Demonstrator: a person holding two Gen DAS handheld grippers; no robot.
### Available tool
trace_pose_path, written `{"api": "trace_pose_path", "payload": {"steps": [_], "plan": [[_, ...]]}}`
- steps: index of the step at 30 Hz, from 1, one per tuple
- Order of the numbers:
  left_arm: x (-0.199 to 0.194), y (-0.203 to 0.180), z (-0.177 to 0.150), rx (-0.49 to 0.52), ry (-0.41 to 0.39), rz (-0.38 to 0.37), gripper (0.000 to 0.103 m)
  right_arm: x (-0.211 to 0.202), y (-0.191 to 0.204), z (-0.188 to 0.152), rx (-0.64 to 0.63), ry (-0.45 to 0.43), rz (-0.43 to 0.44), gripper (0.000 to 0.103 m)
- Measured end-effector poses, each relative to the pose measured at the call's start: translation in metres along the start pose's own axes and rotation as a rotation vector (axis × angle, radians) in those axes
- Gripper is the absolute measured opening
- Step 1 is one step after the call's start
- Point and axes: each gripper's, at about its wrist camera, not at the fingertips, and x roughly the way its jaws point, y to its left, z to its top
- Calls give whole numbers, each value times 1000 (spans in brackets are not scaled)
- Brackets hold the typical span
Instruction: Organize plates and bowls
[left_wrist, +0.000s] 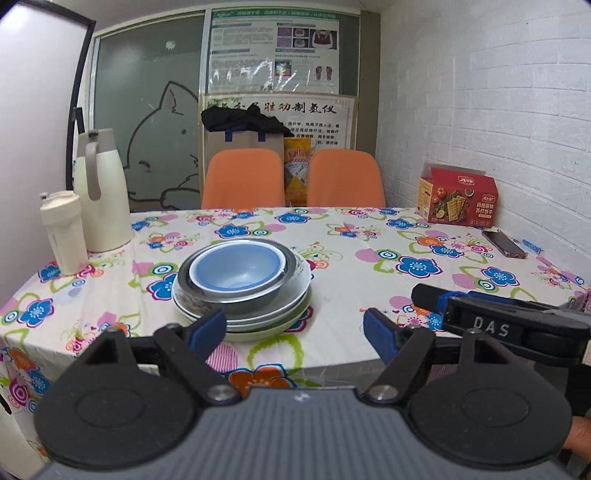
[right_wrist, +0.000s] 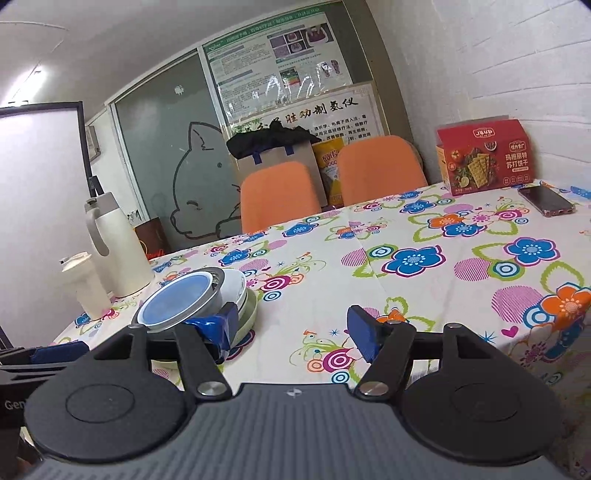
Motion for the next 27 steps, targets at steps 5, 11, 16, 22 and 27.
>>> {"api": "trace_pose_path", "payload": {"steps": [5, 11, 16, 22, 27], "plan": [[0, -1, -2, 10, -1, 1, 77, 7, 2, -7, -23, 36, -13, 52], [0, 2, -5, -4, 13, -3, 77, 13, 8, -13, -49, 70, -3, 52], [0, 3, -5, -3, 18, -2, 77, 15, 12, -18, -74, 98, 6, 52], [0, 2, -6, -1, 21, -3, 77, 15, 13, -20, -74, 109, 8, 53], [-3, 5, -6, -9, -6, -21, 77, 15, 15, -21, -74, 112, 14, 53]]}}
